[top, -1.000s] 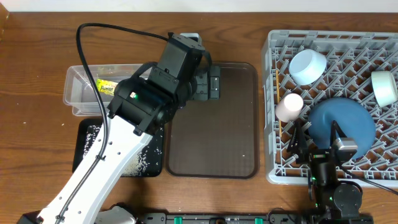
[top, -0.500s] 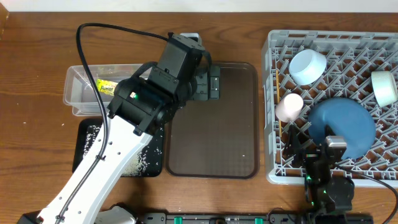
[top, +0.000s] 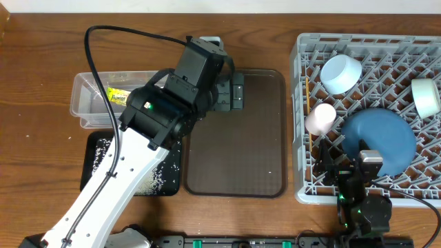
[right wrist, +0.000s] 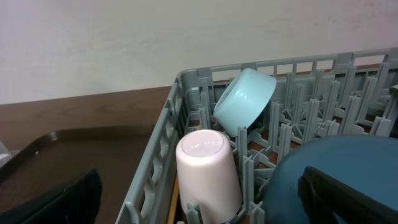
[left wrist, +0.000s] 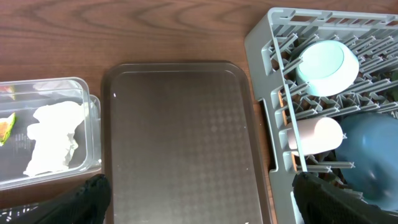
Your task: Sort waste into correct bins and load items into the dishwasher rack
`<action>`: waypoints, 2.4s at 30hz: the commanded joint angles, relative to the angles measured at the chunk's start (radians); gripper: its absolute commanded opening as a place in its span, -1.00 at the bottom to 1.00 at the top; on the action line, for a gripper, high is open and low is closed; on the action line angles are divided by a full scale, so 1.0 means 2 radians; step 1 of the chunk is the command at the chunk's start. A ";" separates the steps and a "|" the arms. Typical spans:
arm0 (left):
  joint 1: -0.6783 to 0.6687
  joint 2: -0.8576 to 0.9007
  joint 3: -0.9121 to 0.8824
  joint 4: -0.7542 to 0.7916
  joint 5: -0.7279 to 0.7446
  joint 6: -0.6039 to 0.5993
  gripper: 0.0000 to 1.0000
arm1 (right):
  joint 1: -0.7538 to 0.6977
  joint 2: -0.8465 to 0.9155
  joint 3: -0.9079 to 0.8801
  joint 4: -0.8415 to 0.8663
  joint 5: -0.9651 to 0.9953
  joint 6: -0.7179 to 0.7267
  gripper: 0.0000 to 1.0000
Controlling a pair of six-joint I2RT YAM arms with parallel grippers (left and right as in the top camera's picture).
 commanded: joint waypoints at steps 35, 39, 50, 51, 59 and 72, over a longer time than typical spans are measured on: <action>0.001 -0.052 0.000 -0.002 -0.003 0.005 0.93 | 0.005 -0.003 -0.001 -0.002 0.005 -0.008 0.98; 0.001 -0.066 -0.009 -0.002 -0.003 0.005 0.93 | 0.005 -0.003 -0.001 -0.002 0.005 -0.008 0.98; 0.001 -0.119 -0.097 -0.001 -0.002 0.005 0.93 | 0.005 -0.003 -0.001 -0.002 0.005 -0.008 0.98; 0.001 -0.127 -0.115 -0.001 -0.003 0.005 0.93 | 0.005 -0.003 -0.001 -0.002 0.005 -0.008 0.98; 0.001 -0.193 -0.266 0.003 -0.002 0.005 0.93 | 0.005 -0.003 -0.001 -0.002 0.005 -0.008 0.98; 0.029 -0.379 -0.561 0.303 -0.002 -0.026 0.93 | 0.005 -0.003 -0.001 -0.002 0.005 -0.008 0.98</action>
